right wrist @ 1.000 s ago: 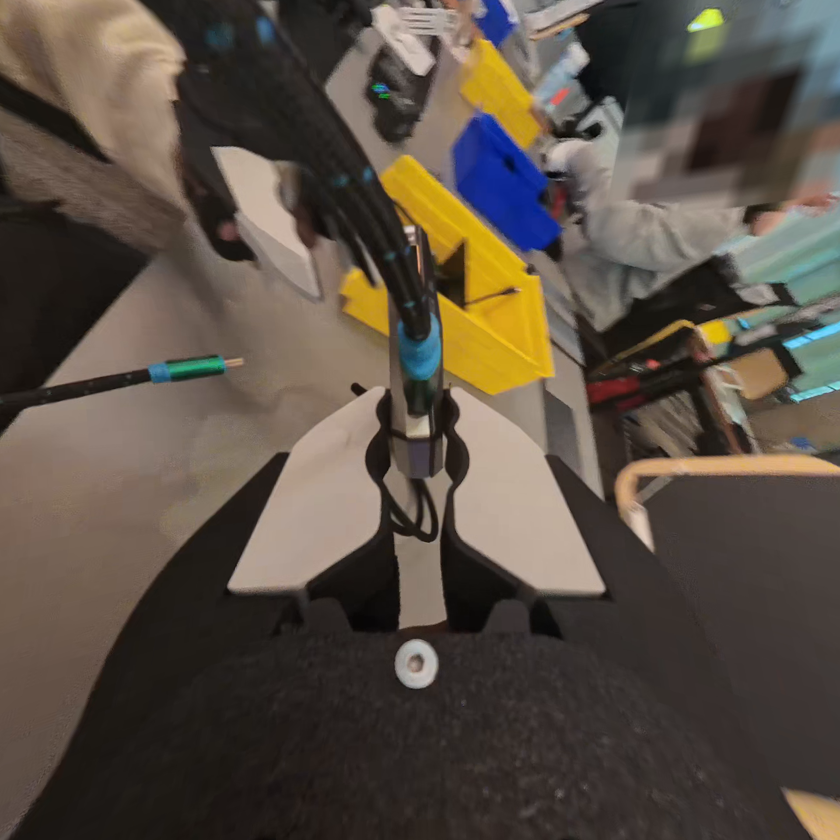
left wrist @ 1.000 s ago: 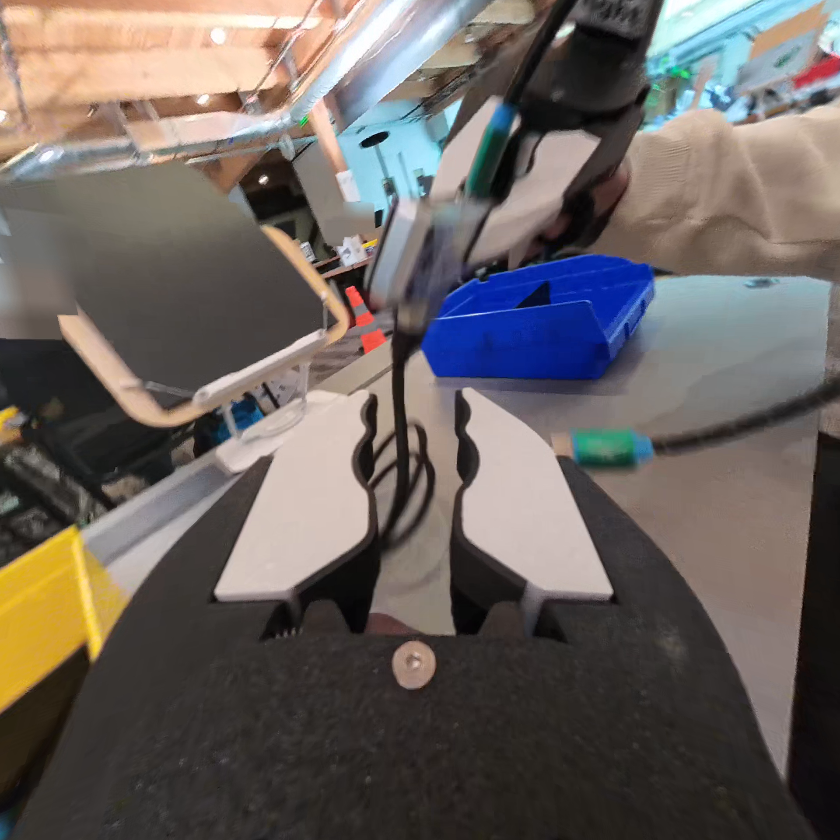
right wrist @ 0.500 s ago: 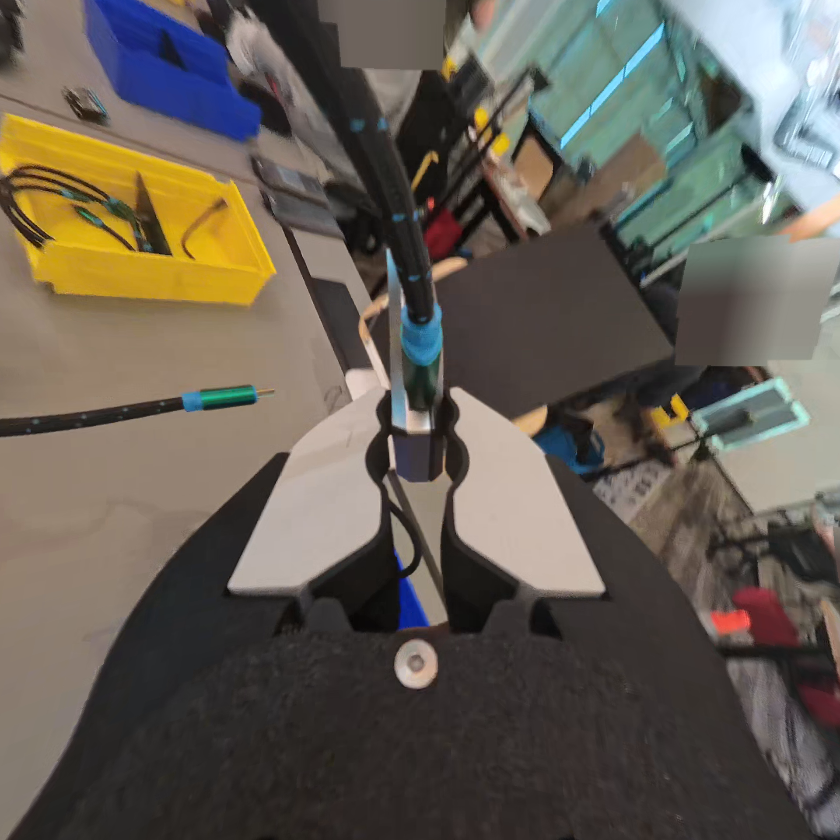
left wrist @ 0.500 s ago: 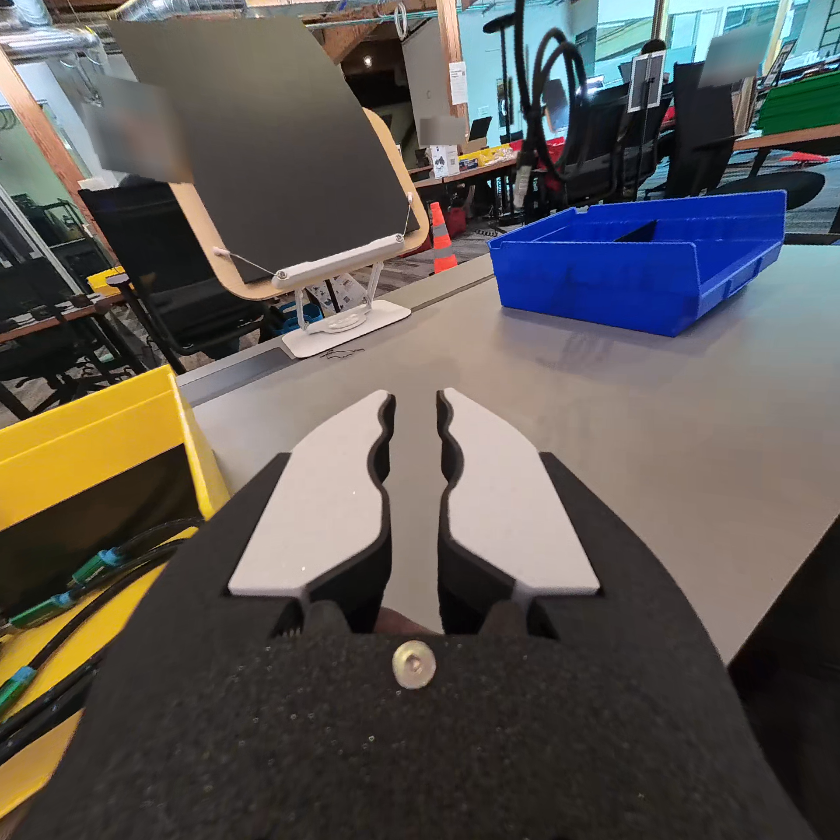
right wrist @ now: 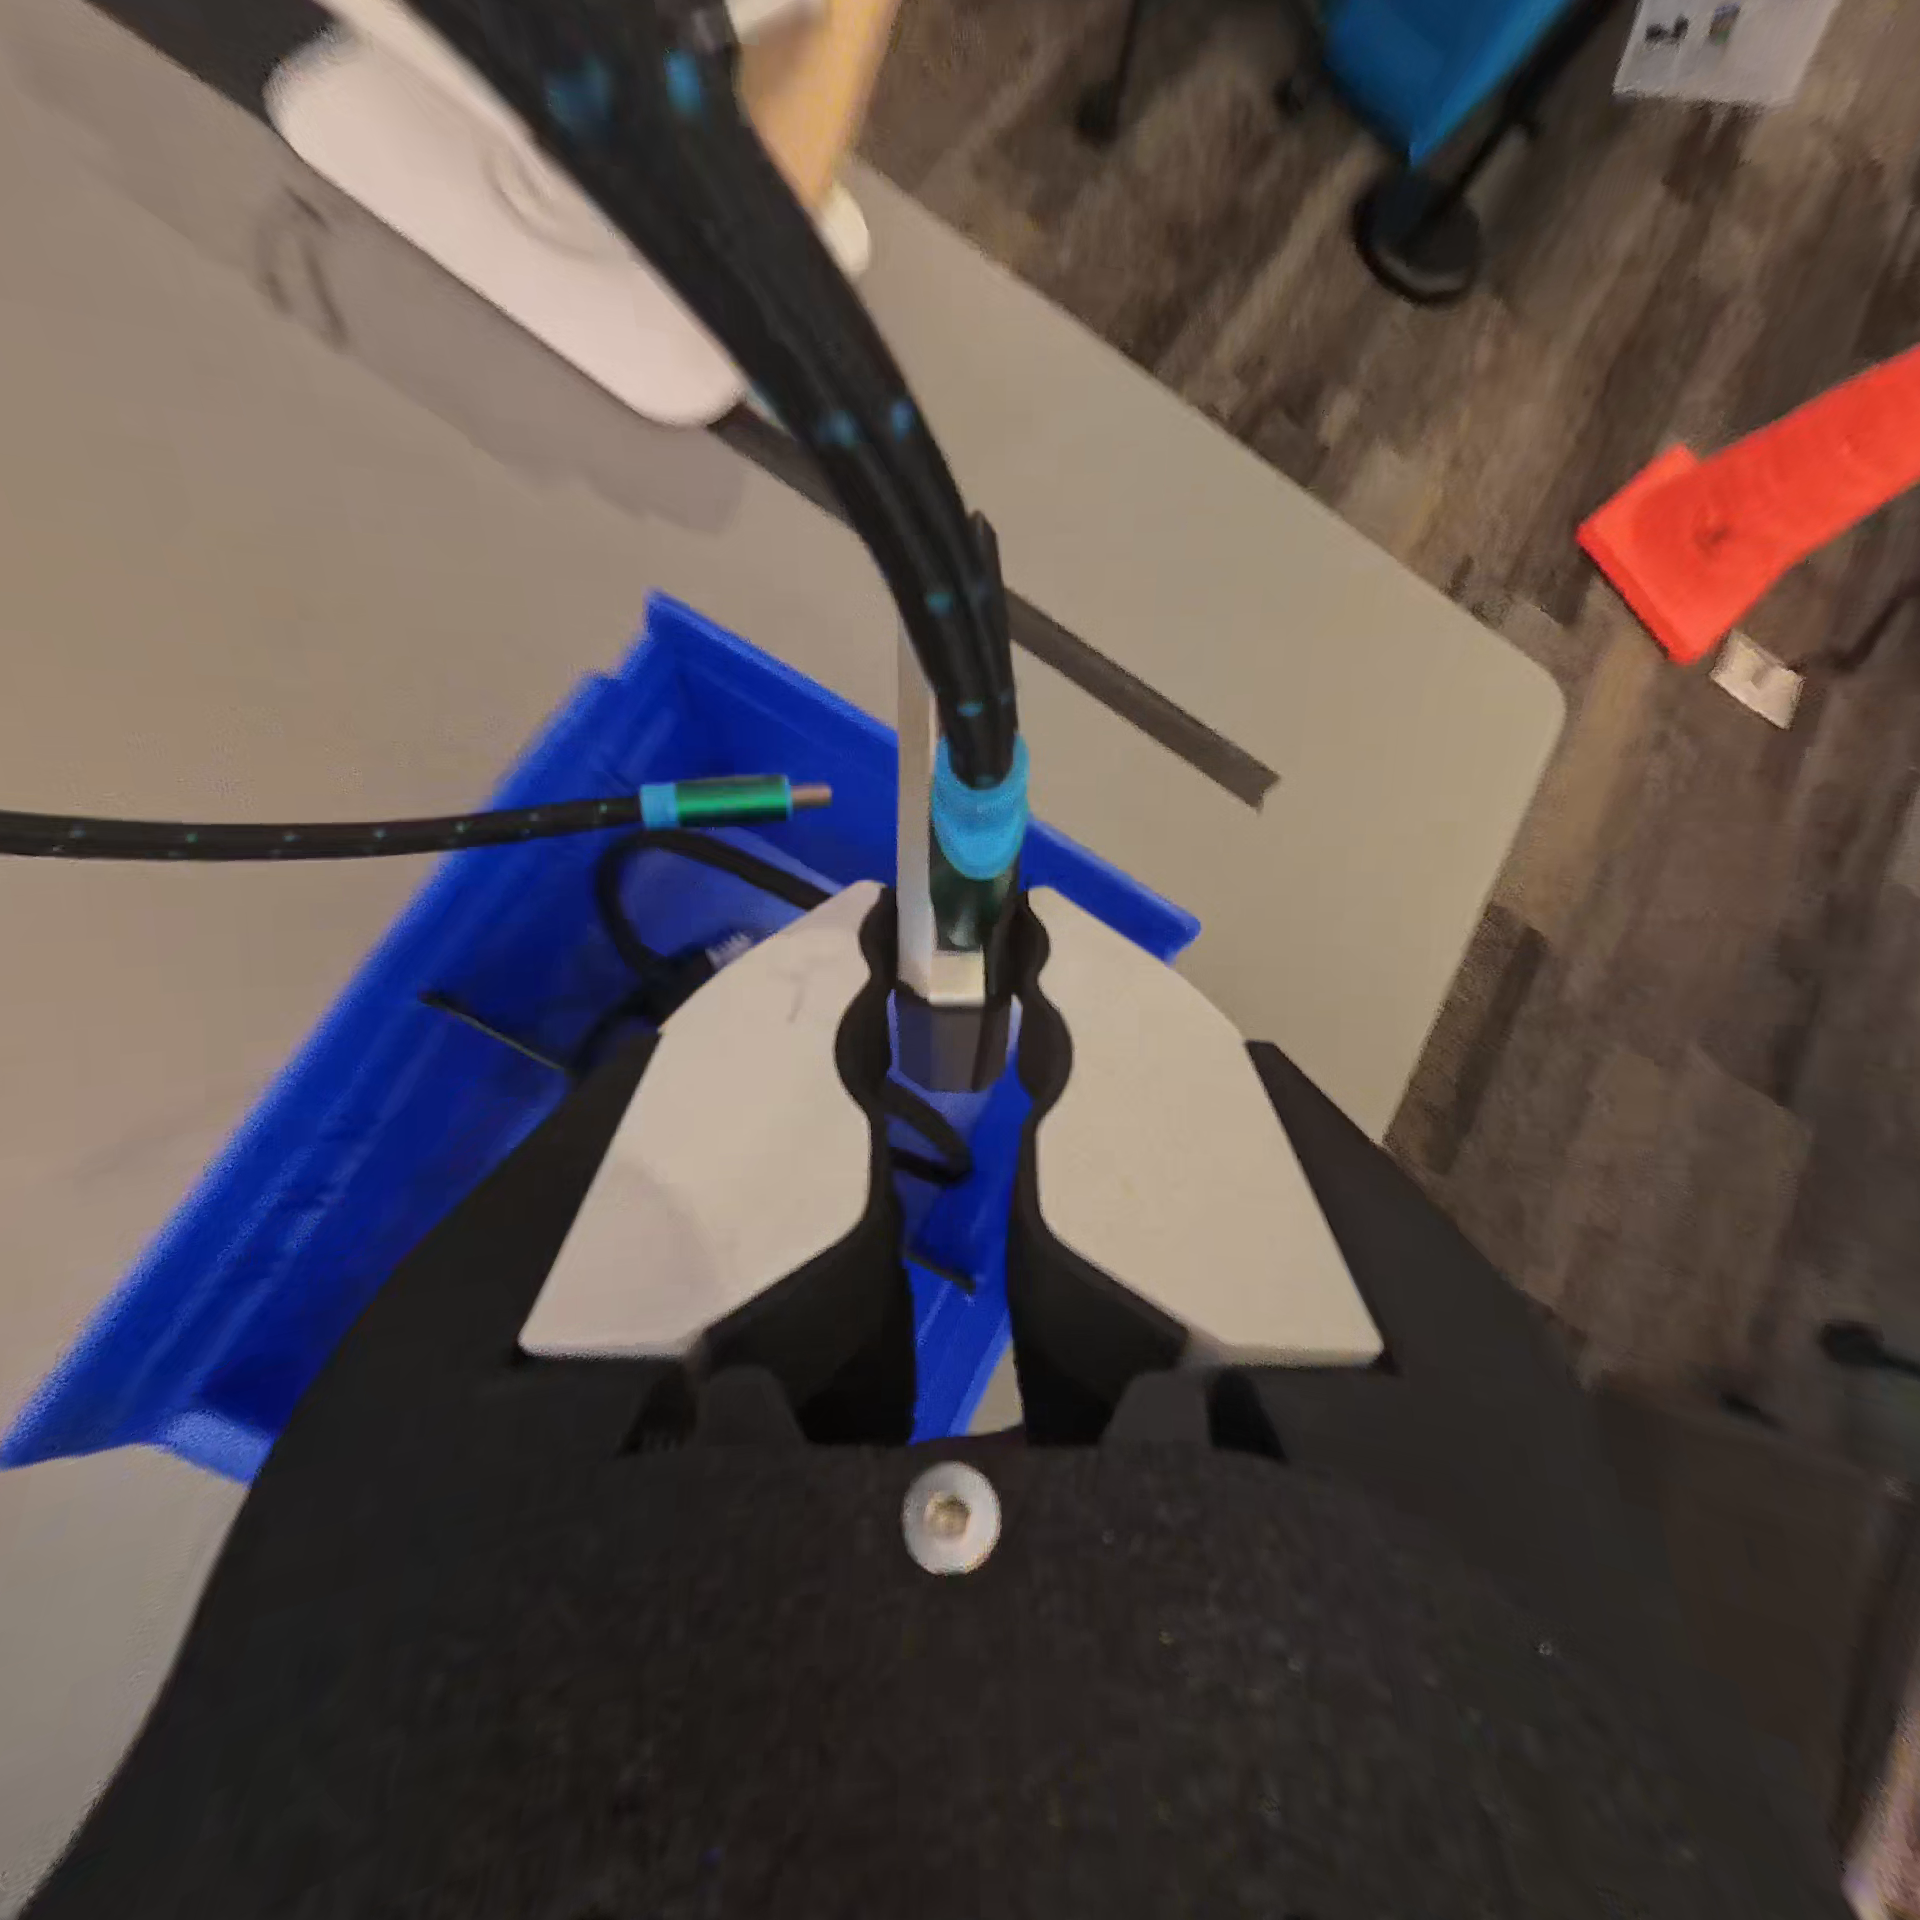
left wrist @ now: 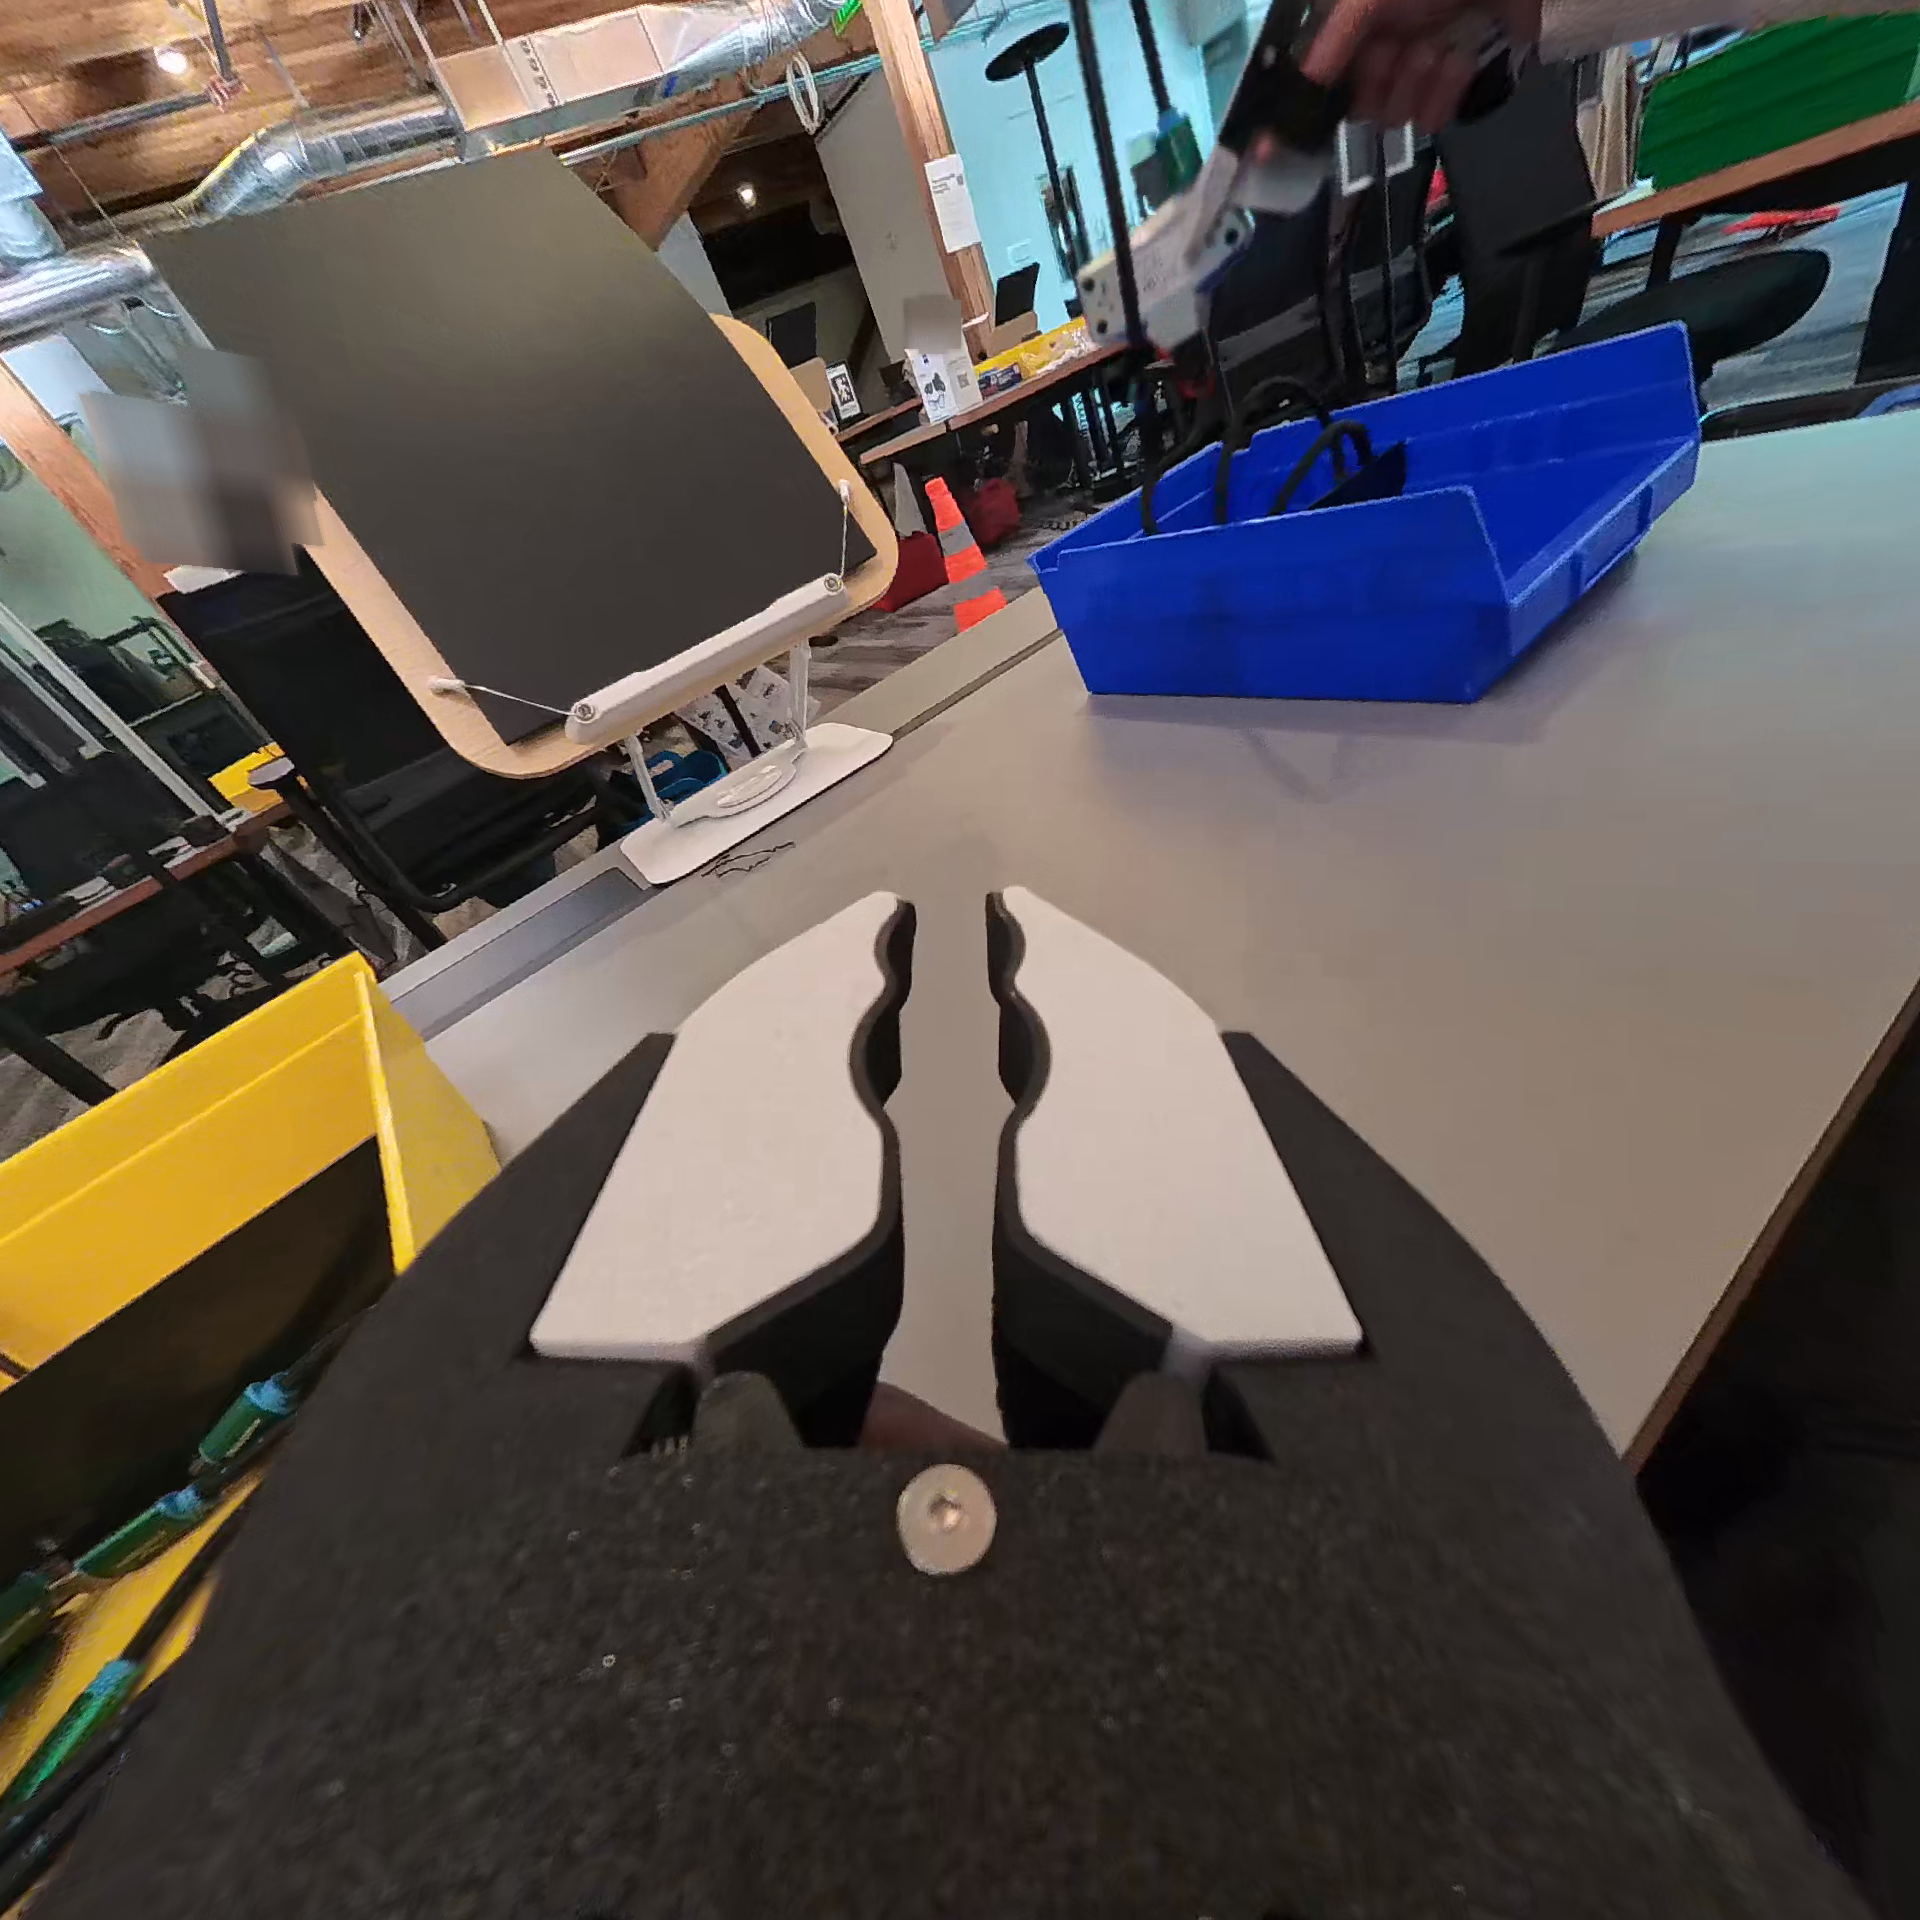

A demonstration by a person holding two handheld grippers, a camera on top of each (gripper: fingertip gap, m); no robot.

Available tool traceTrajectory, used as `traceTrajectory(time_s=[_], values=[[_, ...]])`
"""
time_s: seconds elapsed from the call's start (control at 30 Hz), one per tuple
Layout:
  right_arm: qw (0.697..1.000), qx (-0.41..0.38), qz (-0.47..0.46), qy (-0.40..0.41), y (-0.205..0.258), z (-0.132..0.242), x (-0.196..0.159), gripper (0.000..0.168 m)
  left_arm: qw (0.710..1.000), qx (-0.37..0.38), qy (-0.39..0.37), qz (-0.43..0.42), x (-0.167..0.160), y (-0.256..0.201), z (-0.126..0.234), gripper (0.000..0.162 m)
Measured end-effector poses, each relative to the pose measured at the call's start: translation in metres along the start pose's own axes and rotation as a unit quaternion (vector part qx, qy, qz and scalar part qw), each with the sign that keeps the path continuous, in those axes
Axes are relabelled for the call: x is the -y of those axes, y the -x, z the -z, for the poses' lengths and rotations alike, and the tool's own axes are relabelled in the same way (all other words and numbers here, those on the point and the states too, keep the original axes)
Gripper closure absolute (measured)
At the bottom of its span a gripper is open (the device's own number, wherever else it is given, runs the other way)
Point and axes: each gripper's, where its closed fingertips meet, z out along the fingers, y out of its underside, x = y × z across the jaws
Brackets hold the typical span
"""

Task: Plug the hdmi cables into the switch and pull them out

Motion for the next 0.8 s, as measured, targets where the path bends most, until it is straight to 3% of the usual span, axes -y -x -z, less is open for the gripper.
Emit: traceTrajectory(time_s=[0.17,0.37,0.47,0.73,0.8], values=[[0.992,-0.025,0.035,0.117,0.011,-0.052,-0.05,0.148,1.0,0.002,0.009,-0.002,-0.005,0.003,-0.002,0.15],[0.979,-0.019,-0.034,0.201,0.008,-0.096,-0.103,0.147,1.0,0.004,0.022,-0.022,-0.011,0.002,-0.005,0.15],[0.977,-0.008,-0.104,0.188,0.005,-0.095,-0.114,0.147,0.999,0.004,0.029,-0.035,-0.015,0.0,-0.005,0.151],[0.984,-0.006,-0.102,0.147,0.003,-0.084,-0.112,0.146,0.999,-0.008,0.034,-0.041,-0.016,-0.007,-0.01,0.151],[0.984,-0.002,-0.111,0.143,-0.001,-0.072,-0.109,0.14,0.999,-0.009,0.035,-0.037,-0.017,-0.007,-0.011,0.151]])
